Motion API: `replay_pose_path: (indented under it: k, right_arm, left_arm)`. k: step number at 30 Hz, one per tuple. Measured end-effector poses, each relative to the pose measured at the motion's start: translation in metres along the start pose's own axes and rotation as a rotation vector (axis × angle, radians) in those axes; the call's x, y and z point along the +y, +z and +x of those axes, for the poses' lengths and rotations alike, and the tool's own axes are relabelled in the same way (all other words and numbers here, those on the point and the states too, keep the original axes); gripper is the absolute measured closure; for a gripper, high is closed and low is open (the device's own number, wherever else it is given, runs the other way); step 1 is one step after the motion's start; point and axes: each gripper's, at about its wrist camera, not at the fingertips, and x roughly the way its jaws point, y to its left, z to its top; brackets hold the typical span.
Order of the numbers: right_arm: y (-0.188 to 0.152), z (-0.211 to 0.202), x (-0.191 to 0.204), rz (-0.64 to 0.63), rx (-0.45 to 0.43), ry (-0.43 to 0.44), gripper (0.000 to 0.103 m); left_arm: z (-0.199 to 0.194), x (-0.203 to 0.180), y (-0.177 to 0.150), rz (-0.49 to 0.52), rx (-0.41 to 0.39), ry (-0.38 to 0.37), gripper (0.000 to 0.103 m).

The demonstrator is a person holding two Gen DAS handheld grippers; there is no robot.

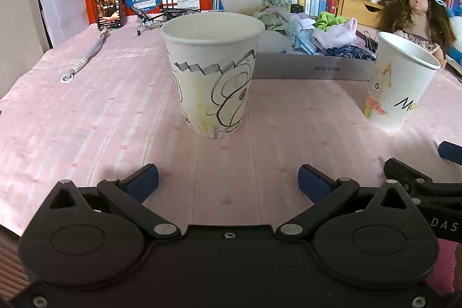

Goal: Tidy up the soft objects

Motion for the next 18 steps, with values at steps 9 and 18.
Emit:
replay_pose_path:
  k: [9,18]
  right_arm:
    - [0.0008,0.0011,0.0006,-0.003,0.004,0.001,0.0]
    - [0.0022,0.0018,0.0012,-0.005,0.014,0.002,0.0]
  left_arm:
    - [0.0002,0.0002,-0.0006,0.003,-0.005,0.0,0.0]
    - [0.0003,0.0005,-0.0007,0.004,-0.006,0.0,0.0]
